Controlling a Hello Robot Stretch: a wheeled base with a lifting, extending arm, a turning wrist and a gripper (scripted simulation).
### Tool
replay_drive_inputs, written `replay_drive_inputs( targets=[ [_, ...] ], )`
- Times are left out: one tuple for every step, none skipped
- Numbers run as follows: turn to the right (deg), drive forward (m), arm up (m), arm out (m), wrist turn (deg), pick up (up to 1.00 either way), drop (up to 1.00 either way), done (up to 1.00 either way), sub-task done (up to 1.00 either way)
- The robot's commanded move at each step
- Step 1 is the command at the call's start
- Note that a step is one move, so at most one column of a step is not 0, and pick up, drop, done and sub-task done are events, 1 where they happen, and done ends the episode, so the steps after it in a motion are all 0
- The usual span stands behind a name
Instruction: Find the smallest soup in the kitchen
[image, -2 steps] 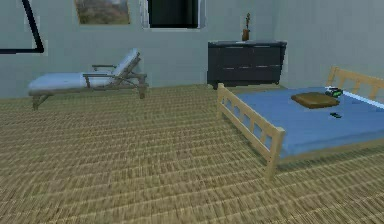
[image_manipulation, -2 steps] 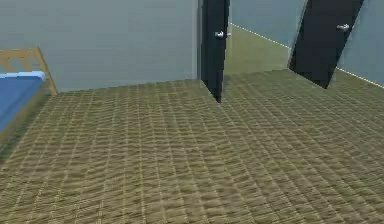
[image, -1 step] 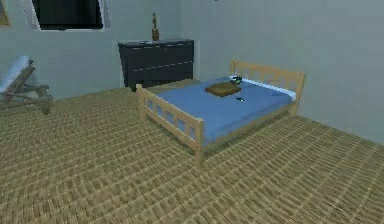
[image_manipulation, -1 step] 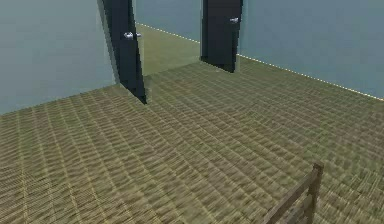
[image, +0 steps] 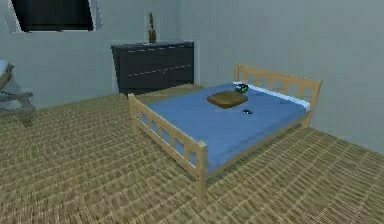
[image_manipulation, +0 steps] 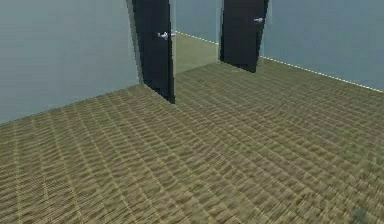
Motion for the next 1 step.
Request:
replay_drive_inputs(
  targets=[
    [-45.0, 0.00, 0.00, 0.00, 0.0, 0.00, 0.00, 0.00, 0.00]
  ],
)
